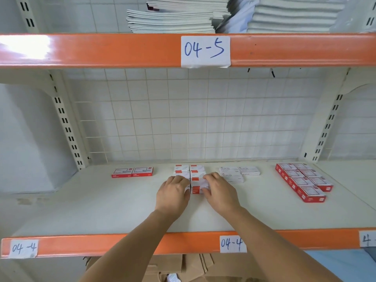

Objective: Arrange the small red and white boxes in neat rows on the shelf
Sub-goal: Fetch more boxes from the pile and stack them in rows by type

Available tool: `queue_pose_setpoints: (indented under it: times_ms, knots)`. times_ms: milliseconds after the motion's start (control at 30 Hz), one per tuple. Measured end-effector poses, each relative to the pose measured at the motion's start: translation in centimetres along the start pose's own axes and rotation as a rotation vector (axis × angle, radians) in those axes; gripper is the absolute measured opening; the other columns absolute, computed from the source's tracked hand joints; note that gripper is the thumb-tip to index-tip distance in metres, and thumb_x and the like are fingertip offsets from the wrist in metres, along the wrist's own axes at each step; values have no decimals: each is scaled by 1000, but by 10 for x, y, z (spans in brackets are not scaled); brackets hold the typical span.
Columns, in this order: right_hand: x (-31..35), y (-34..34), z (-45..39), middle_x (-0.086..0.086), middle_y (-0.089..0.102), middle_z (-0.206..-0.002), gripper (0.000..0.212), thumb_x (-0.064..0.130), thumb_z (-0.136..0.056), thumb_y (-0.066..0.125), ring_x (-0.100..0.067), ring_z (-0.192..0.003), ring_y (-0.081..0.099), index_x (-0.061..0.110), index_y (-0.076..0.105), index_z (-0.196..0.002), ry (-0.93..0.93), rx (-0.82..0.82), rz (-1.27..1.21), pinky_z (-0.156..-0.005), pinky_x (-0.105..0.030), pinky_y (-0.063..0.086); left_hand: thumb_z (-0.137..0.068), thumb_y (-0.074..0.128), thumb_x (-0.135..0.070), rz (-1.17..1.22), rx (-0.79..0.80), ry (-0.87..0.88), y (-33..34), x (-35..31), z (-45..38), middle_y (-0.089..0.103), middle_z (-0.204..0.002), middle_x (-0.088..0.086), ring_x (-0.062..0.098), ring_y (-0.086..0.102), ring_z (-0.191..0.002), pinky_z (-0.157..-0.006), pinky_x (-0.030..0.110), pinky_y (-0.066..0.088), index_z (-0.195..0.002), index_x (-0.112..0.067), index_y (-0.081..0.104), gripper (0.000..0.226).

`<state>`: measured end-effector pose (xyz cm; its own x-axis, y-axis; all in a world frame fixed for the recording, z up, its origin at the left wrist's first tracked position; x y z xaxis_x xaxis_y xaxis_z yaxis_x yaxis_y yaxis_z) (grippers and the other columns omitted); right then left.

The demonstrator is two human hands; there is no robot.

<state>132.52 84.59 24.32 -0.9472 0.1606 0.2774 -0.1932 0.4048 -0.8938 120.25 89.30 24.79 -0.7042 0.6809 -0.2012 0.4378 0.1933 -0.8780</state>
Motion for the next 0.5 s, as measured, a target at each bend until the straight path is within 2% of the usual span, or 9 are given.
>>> queue_pose_setpoints:
  times_ms: [200, 333, 500]
  knots:
    - [-55, -29, 30, 4, 47, -133, 41, 35, -97, 44, -17, -121, 46, 22, 42, -136, 89, -1, 163, -88, -31, 45, -96, 44, -36, 97, 44, 147, 18, -53, -15, 52, -131, -9, 13, 42, -123, -96, 27, 38, -131, -26, 51, 37]
    - [-109, -64, 65, 4, 48, -134, 44, 39, -97, 43, -16, -121, 46, 22, 41, -137, 233, -32, 250, -90, -30, 45, -96, 40, -42, 133, 117, 277, 40, -109, -21, 48, -136, -8, 13, 39, -127, -102, 28, 34, -134, -27, 47, 41]
    - [-173, -109, 117, 1, 48, -135, 45, 40, -97, 42, -19, -120, 47, 19, 40, -137, 409, -59, 316, -91, -32, 44, -96, 39, -46, 219, 158, 406, 54, -188, -26, 48, -136, -8, 12, 40, -126, -102, 28, 34, -133, -27, 48, 42]
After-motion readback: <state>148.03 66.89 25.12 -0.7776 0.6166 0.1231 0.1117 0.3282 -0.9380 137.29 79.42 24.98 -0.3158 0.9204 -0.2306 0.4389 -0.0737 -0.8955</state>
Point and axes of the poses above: each hand's wrist, its own z-axis away from the middle knuckle, its own y-axis out of the palm, x = y × z, the point moved 9 cm from there along -z, towards the middle knuckle
